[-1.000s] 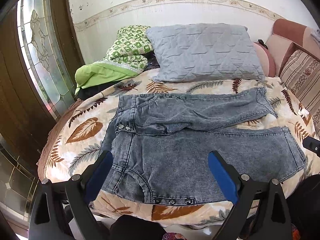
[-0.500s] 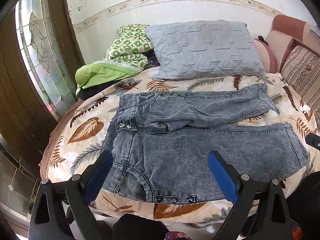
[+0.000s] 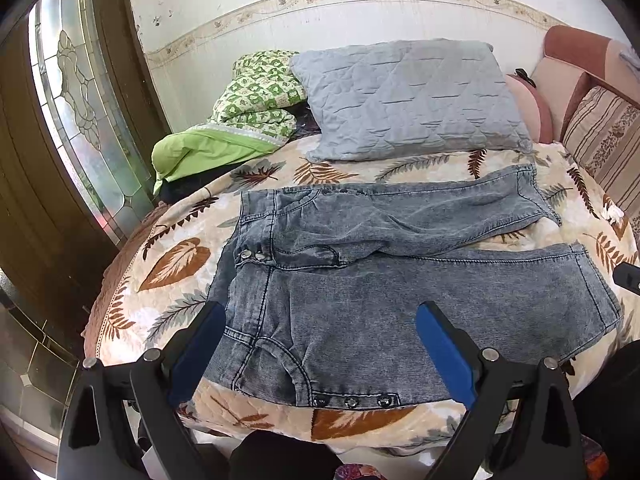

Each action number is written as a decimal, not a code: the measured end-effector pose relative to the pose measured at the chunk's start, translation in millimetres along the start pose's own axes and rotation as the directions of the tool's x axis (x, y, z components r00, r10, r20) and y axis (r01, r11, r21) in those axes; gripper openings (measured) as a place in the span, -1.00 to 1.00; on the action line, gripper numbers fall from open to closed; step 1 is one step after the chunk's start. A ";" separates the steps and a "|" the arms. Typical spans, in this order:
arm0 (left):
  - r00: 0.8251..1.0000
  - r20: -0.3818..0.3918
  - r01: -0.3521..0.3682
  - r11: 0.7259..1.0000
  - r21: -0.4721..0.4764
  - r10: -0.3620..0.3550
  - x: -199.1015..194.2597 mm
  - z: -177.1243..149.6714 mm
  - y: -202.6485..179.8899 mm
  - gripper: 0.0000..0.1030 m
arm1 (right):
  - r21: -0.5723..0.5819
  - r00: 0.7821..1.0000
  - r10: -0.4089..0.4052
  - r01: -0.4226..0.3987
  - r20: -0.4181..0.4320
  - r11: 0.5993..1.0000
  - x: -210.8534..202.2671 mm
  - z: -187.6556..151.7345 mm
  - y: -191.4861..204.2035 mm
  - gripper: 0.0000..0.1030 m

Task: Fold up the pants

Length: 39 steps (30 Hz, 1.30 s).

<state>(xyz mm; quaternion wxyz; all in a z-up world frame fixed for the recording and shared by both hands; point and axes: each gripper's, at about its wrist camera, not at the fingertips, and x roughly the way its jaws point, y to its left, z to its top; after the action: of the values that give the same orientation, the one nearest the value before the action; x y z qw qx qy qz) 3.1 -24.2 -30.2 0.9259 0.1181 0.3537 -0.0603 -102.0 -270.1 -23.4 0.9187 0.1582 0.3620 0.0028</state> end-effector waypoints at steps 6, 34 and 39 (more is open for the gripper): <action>1.000 -0.001 -0.003 1.000 0.004 0.003 0.5 1.0 -0.7 0.86 | 0.000 1.000 -0.001 0.001 -0.004 1.000 0.8 0.5 0.8 -0.47; 1.000 -0.009 -0.029 1.000 0.004 0.029 5.3 1.3 3.8 0.86 | -0.002 1.000 -0.006 0.006 -0.008 1.000 5.5 -1.0 3.0 -0.47; 0.999 -0.042 -0.020 1.000 0.008 0.020 18.9 1.6 7.6 0.86 | -0.004 1.000 -0.014 0.014 -0.015 1.000 7.7 1.1 -2.2 -0.47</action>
<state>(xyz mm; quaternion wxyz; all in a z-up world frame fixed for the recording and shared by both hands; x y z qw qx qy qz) 19.7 -17.8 -40.4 0.9183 0.1265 0.3717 -0.0499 -95.9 -271.6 -28.4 0.9163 0.1541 0.3697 -0.0017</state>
